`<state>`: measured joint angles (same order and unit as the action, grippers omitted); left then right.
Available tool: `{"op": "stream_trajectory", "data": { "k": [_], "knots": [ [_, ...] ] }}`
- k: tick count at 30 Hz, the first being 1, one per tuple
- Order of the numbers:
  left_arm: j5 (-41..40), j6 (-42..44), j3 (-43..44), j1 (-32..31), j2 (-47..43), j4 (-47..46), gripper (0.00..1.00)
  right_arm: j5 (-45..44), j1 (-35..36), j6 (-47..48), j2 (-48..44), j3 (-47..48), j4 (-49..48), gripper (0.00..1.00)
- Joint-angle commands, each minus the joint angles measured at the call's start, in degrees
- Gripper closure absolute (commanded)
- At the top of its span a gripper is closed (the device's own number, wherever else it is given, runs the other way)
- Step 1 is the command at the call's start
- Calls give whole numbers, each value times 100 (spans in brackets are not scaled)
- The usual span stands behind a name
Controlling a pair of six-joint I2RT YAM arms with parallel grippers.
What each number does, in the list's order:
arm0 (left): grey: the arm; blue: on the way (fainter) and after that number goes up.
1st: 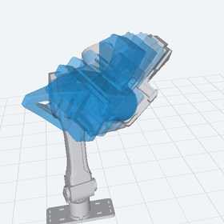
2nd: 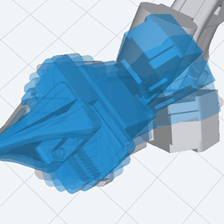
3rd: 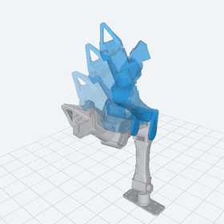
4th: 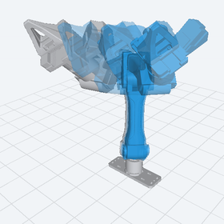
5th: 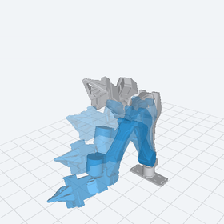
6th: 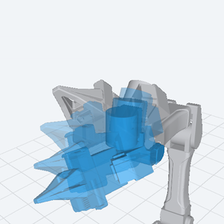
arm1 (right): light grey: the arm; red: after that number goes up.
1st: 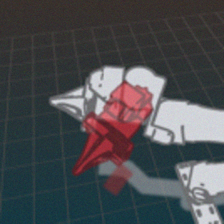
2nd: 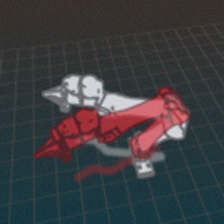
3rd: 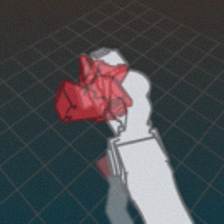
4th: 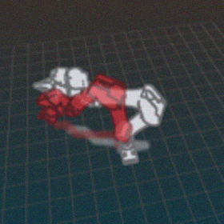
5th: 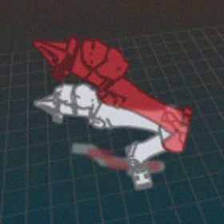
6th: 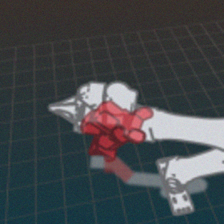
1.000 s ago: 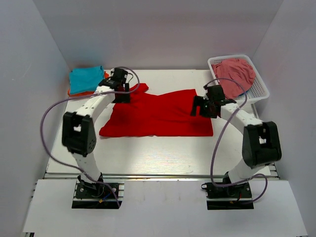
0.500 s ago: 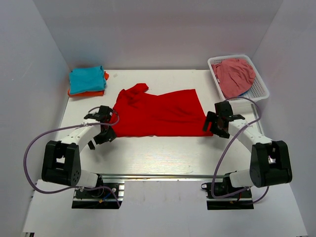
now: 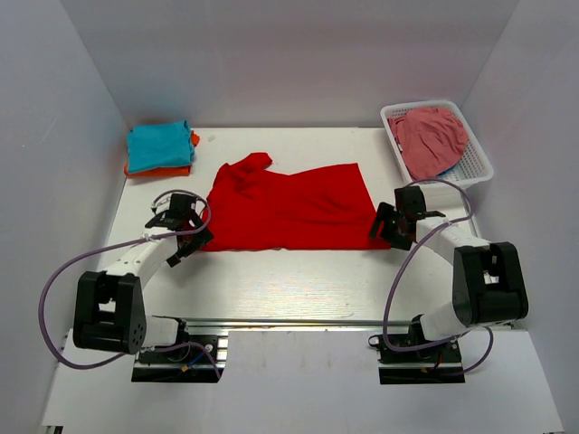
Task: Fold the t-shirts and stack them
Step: Fold the flattened tshirt in 1/3 of the way
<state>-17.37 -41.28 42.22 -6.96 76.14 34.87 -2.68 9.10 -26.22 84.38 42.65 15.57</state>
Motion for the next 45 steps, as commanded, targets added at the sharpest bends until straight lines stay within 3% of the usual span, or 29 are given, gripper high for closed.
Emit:
{"op": "stream_trajectory", "data": {
  "k": [1, 6, 8, 9, 12, 13, 14, 17, 26, 37, 45],
  "knots": [
    [128, 111, -204, 90, -231, -586, 0, 398, -23, -15, 236, 50, -301, 26],
    [400, 164, -258, 151, 304, -1043, 0, 479, -40, -59, 377, -3, -432, 49],
    [462, 164, -258, 151, 428, -1149, 8, 592, -23, -67, 395, 41, -441, 64],
    [558, 225, -258, 151, 480, -1149, 24, 610, -14, -50, 369, 50, -467, 70],
    [717, 443, -258, 151, 551, -1369, 58, 725, -14, 37, 264, 138, -467, 100],
    [821, 532, -258, 151, 551, -1526, 88, 716, -23, 81, 202, 164, -459, 100],
    [822, 533, -258, 151, 499, -1527, 100, 768, -23, 125, 184, 269, -450, 100],
    [945, 797, -91, 151, 280, -1677, 100, 778, -23, 353, -9, 567, -318, 100],
    [603, 1315, 1085, 151, -1837, -1738, 100, 805, -31, 925, -730, 2158, 463, 100],
    [-188, 1727, 3633, 151, -1726, -1185, 100, -4, -198, 1453, -1064, 4232, 1053, 100],
    [-127, 2124, 4470, 151, -1672, -1290, 100, -22, -251, 1787, -1257, 4963, 1027, 100]
  ]
}}
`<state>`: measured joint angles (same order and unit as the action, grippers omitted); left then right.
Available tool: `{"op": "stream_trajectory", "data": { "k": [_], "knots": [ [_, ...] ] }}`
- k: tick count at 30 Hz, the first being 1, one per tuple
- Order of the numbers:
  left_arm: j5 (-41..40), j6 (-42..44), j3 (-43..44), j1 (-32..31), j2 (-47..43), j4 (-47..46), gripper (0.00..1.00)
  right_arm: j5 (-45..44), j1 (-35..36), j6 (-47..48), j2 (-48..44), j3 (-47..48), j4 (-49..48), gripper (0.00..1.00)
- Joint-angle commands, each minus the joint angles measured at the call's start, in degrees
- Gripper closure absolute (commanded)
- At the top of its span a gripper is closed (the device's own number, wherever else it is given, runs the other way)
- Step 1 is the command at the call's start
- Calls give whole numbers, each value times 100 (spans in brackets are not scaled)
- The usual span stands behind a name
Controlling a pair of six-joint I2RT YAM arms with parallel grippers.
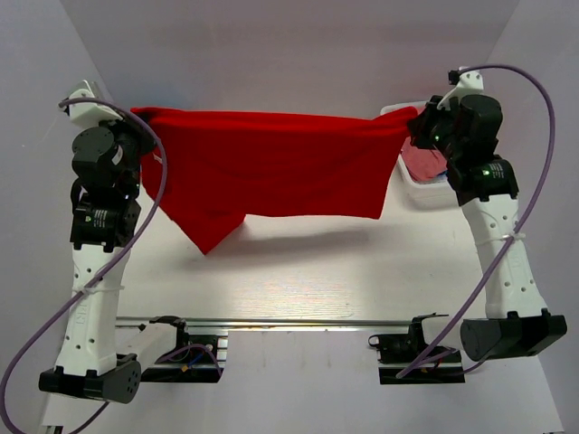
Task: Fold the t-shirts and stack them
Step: Fold the flattened tshirt in 1/3 of the way
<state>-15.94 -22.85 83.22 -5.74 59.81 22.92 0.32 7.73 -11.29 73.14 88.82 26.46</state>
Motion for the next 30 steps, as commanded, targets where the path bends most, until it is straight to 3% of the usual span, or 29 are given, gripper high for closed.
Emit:
{"op": "stream_trajectory", "data": {
  "k": [1, 8, 13, 17, 19, 20, 21, 23, 24, 25, 28, 30],
  "knots": [
    [-269, 351, 483, 29, 30, -94, 100, -322, -122, 337, -151, 408, -70, 100],
    [-269, 465, 537, 29, 443, -322, 100, -173, -131, 443, 112, 593, -290, 100],
    [-120, 798, 985, 29, 1461, -752, 100, 126, -157, 549, 927, 943, -763, 100],
    [486, 1159, 1713, 29, 2542, -1402, 100, 100, -166, 707, 1605, 1585, -1186, 100],
    [891, 1379, 2721, 29, 3095, -1343, 100, 126, -184, 786, 1948, 2235, -1187, 100],
    [952, 1380, 3265, 29, 3785, -1125, 100, 170, -184, 812, 2184, 2463, -1143, 100],
    [1022, 1380, 4524, 29, 4149, -575, 100, 153, -184, 839, 2378, 3013, -1160, 100],
    [1110, 1441, 6231, 29, 4817, -79, 100, 135, -219, 839, 2520, 3334, -1169, 100],
    [1181, 1441, 6450, 81, 5125, 45, 100, 118, -219, 891, 2703, 3692, -1178, 100],
    [1268, 1441, 6452, 82, 5076, -23, 100, 144, -228, 892, 2740, 3748, -1169, 100],
    [1208, 1494, 4787, 82, 4132, -945, 100, 205, -272, 962, 2723, 3618, -1266, 100],
    [1129, 1494, 3809, 82, 3776, -1070, 100, 223, -298, 979, 2575, 3380, -1310, 100]
  ]
}}
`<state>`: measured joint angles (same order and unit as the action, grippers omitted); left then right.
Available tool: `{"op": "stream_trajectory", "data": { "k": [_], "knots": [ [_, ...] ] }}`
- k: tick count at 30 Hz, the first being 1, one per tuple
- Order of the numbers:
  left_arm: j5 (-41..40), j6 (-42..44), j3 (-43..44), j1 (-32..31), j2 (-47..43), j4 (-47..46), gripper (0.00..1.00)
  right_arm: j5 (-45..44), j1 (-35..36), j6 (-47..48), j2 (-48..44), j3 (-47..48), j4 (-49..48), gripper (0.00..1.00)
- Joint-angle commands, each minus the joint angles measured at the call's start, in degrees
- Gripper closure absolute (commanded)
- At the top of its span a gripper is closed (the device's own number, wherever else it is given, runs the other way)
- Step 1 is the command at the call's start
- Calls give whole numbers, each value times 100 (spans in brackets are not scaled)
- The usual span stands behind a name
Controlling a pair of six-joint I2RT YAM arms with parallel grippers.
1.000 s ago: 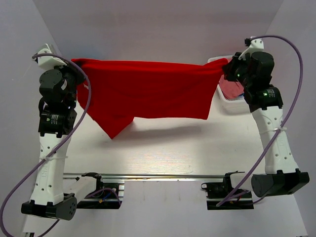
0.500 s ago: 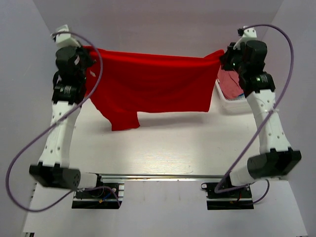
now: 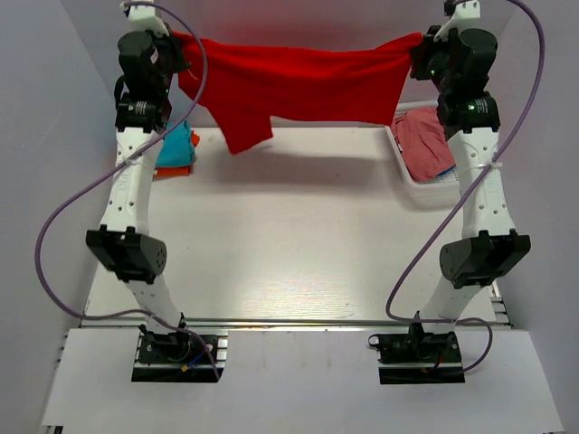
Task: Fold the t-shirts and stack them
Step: Fold the flattened tshirt in 1/3 of the way
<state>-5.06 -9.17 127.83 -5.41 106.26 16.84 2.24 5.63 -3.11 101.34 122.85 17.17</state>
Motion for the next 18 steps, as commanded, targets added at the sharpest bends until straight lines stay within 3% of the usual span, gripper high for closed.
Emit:
{"op": "stream_trajectory", "data": {
  "k": [1, 10, 11, 13, 14, 18],
  "knots": [
    [-21, 126, -880, 49, -983, -462, 100, 74, -114, 206, -307, -511, -416, 100],
    [295, -260, -4764, 49, -2626, -1551, 100, 838, -159, 21, -1081, -3626, -1426, 100],
    [295, -339, -5481, 49, -2784, -1700, 100, 918, -185, -22, -1142, -4245, -1496, 100],
    [156, -566, -6492, -12, -3214, -1781, 100, 1225, -150, -84, -1213, -4628, -1647, 100],
    [-176, -699, -6829, -13, -3364, -1911, 100, 1287, -150, -206, -1248, -5169, -1638, 100],
    [-75, -1086, -8105, -13, -3980, -2028, 100, 1630, -132, -391, -1467, -6164, -2182, 100]
  ]
}}
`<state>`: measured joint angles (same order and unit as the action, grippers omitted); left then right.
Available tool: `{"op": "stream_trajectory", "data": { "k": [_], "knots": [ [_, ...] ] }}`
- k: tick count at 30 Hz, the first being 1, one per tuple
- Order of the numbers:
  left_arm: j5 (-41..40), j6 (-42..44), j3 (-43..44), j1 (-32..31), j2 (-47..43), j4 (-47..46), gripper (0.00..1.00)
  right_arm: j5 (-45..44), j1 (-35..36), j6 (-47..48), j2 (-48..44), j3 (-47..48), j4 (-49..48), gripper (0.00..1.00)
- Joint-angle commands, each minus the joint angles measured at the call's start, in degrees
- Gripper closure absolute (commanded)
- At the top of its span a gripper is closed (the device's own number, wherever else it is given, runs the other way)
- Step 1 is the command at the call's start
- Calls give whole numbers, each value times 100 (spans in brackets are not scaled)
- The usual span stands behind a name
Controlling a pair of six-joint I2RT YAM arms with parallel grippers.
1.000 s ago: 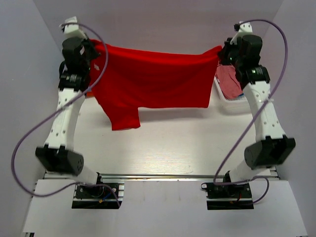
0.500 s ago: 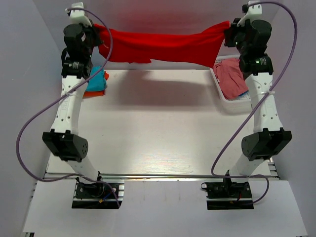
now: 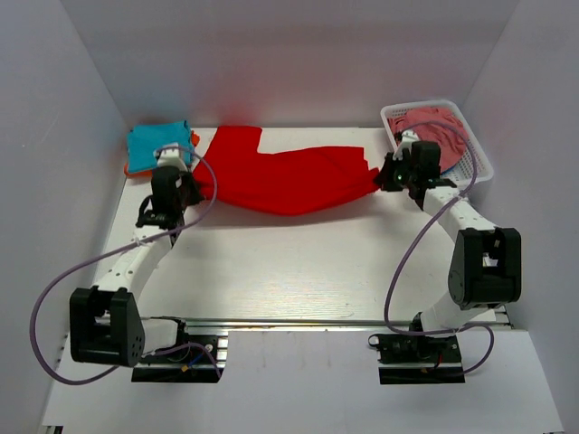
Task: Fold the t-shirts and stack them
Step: Fold the flattened tshirt in 1/3 of the way
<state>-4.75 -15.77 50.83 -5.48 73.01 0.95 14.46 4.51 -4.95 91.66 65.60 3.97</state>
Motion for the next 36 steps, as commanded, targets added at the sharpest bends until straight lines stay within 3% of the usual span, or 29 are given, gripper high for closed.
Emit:
{"op": "stream_trajectory", "data": {
  "k": [1, 7, 12, 16, 25, 34, 35, 36],
  "knots": [
    [-105, -479, -755, -58, -761, -438, 100, 400, -12, -217, -534, -722, -950, 100],
    [535, -1313, -2049, -59, -1350, -517, 100, 294, -21, -603, -763, -1725, -1029, 100],
    [415, -1780, -2577, -59, -1825, 235, 100, 93, -38, -990, -1009, -2218, -1207, 100],
    [-261, -1974, -2771, -59, -2107, 1159, 100, -715, -56, -1165, -1062, -2227, -591, 100],
    [-816, -2299, -2684, -59, -2054, 2688, 100, -2113, -56, -1403, -1106, -2192, 886, 100],
    [-685, -2352, -2833, -59, -2002, 2971, 100, -1674, -56, -1289, -614, -2254, 675, 100],
    [-685, -2430, -2833, -59, -1949, 3138, 100, -1683, -56, -1298, -544, -2193, 806, 99],
    [-685, -2483, -2781, -59, -1897, 3235, 100, -1970, -73, -1385, -518, -2140, 894, 91]
  ]
}}
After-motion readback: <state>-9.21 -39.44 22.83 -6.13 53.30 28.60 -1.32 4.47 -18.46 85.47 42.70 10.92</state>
